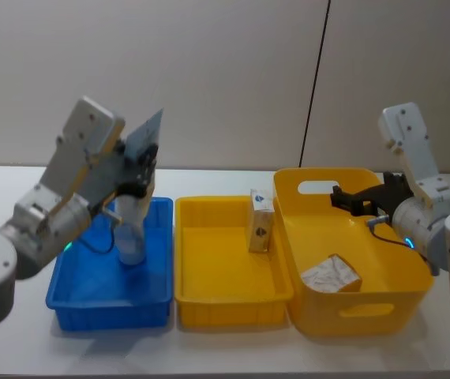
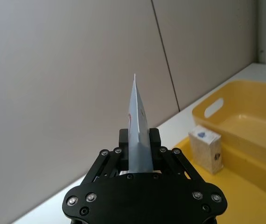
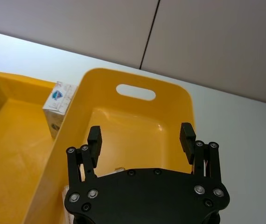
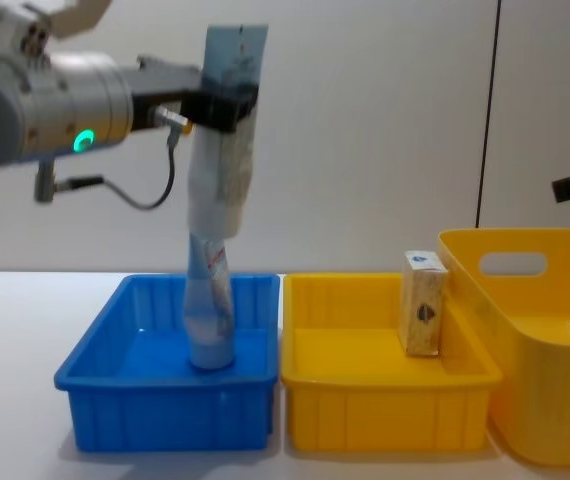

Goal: Bimanual collaborative sorting of washing and personal care products

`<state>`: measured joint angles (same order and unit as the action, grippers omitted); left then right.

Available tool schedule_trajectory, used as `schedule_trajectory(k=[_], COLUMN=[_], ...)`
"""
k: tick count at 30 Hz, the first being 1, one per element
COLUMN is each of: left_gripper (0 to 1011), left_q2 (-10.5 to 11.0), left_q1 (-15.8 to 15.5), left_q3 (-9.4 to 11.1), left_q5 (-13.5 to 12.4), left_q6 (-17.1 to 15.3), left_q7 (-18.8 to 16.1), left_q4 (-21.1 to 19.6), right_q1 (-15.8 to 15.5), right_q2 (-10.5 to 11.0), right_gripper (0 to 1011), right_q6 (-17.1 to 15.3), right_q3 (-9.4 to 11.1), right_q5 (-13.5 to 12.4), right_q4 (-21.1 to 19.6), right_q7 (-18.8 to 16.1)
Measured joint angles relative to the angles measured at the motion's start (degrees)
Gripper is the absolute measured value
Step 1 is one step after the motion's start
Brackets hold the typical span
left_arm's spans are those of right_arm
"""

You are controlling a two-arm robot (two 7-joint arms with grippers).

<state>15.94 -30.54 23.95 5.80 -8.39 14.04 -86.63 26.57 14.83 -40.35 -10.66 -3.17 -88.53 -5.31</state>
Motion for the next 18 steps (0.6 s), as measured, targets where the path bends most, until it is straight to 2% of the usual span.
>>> schedule_trajectory(k=[11,18], left_gripper=[231,231], left_q2=[-1.88,-3.28], left_q1=[-4.28,-6.22], left_q3=[0.24,0.70], left_q5=[1.36,2.04], left_q6=[1.94,3.46], left_q7=[3.81,5.02], left_q4=[-1.11,-1.06], right_q1=[1.47,2.62], right_q2=[1.35,2.55], right_gripper=[1003,1004], right_q6=[3.09,4.32], right_q3=[-2.09,-3.51], right_q5=[-0.21,-0.97], right_q4=[1.15,1.47], right_q7=[-4.97,-9.60])
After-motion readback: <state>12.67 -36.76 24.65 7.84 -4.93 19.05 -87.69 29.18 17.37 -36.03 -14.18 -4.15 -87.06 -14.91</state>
